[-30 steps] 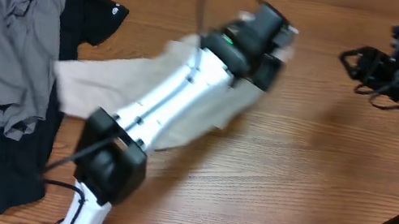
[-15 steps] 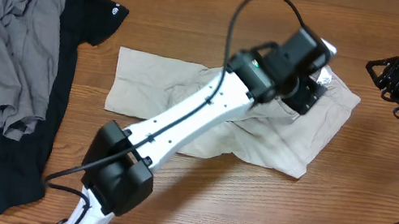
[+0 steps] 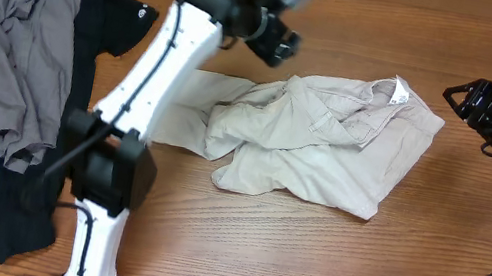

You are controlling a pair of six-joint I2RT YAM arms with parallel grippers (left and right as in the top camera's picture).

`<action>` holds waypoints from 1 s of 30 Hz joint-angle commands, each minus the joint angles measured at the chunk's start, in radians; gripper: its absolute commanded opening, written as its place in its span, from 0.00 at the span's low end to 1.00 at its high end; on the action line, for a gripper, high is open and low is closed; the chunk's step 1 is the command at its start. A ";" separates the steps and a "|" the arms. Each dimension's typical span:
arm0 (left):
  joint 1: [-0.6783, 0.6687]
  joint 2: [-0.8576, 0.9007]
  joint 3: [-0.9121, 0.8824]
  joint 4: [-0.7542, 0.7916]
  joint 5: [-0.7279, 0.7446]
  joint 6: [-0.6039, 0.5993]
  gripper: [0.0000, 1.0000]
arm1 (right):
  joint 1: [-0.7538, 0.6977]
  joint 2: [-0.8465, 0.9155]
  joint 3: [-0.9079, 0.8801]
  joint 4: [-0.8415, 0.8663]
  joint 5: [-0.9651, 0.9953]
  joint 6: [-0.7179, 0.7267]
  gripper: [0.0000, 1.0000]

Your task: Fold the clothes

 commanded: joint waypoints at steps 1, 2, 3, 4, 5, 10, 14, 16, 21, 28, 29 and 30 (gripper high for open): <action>0.041 0.129 0.010 -0.010 0.260 0.167 0.91 | -0.003 -0.038 0.029 -0.009 0.008 -0.011 0.80; 0.047 0.173 0.010 -0.026 0.345 0.198 0.91 | -0.003 -0.038 0.029 -0.012 0.008 -0.010 0.80; 0.047 0.197 0.010 -0.032 0.378 0.204 0.91 | -0.002 -0.038 0.029 -0.012 0.008 -0.010 0.79; 0.045 0.215 0.010 -0.035 0.399 0.206 0.91 | -0.002 -0.038 0.029 -0.012 0.009 -0.010 0.79; 0.040 0.235 0.010 -0.041 0.415 0.216 0.92 | -0.002 -0.038 0.029 -0.011 0.008 -0.010 0.80; -0.016 0.314 0.010 -0.043 0.426 0.231 0.91 | -0.002 -0.038 0.029 -0.012 0.009 -0.011 0.79; -0.046 0.318 0.010 0.004 0.422 0.215 0.91 | -0.002 -0.038 0.029 -0.012 0.020 -0.011 0.79; -0.057 0.318 0.010 0.037 0.423 0.176 0.90 | -0.002 -0.038 0.029 -0.012 0.020 -0.011 0.80; -0.080 0.318 0.010 0.068 0.426 0.157 0.65 | -0.002 -0.038 0.029 -0.011 0.031 -0.010 0.79; -0.068 0.318 0.047 0.105 0.426 0.026 0.04 | -0.002 -0.038 0.029 -0.014 0.046 -0.011 0.75; -0.060 0.315 0.074 0.100 0.427 -0.004 0.04 | -0.002 -0.038 0.029 -0.014 0.049 -0.011 0.75; -0.050 0.310 0.117 0.083 0.428 -0.029 0.04 | -0.002 -0.037 0.026 -0.009 0.073 -0.010 0.75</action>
